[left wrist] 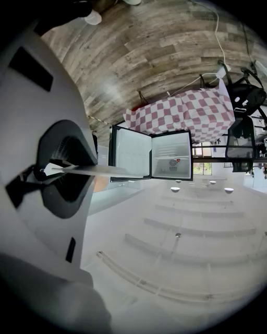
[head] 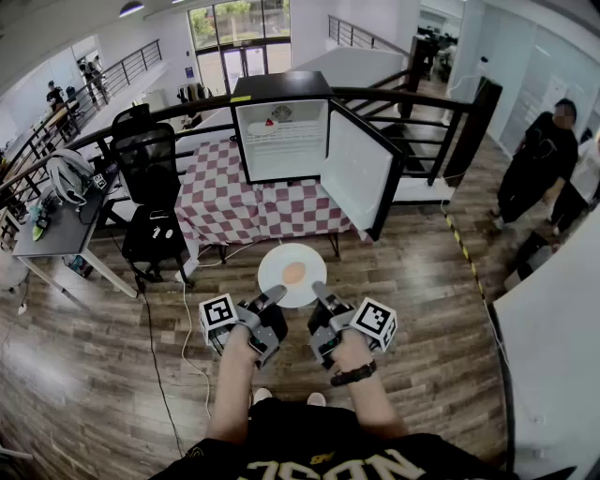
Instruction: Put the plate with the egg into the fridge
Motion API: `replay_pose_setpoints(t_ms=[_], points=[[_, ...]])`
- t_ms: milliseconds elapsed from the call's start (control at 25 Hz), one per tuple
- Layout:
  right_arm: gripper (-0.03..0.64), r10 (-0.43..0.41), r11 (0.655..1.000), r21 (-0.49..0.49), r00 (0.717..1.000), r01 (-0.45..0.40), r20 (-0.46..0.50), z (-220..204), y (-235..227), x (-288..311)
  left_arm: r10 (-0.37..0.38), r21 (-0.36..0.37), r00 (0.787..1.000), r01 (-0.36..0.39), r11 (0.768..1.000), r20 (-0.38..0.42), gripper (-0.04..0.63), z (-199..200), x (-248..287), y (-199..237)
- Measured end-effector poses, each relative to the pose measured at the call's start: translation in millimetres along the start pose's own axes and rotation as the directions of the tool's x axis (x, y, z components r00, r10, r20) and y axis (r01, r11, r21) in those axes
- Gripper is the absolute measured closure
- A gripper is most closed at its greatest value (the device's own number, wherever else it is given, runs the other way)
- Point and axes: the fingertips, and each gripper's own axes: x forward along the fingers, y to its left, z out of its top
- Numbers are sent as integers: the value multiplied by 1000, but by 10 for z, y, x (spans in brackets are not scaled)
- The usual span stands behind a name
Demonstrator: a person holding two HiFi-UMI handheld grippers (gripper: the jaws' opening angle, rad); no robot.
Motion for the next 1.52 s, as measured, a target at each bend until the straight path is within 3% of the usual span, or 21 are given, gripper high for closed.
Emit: replay_pose_setpoints(t_ms=[160,280,640,840,1200,1360,1520], points=[[578,-22,998,53,1000,23,-3,-16,-206,-177,58,7,998,-58,998,0,560,-187,-30,156],[578,-38,997,71,999,40,-18,-28,-293,-163,81,-28,997,-81,996,14,560,-194,-37,244],[578,-56,994,93,998,53,31,193,-409,125,81,-54,997,-81,995,-8,560,78,247,321],[578,-84,994,73,994,80,65,311,-412,618,66,-86,998,-67,994,-15,560,570,450,320],[578,-66,997,52,988,59,139,566,-196,1817,38,-73,998,-40,996,-40,560,1770,862,104],[578,-92,995,60,983,83,161,598,-246,2207,63,-62,997,-66,996,-43,560,2172,958,155],[578,-108,993,65,980,98,168,596,-321,2491,69,-97,997,-73,993,-38,560,2458,1006,250]])
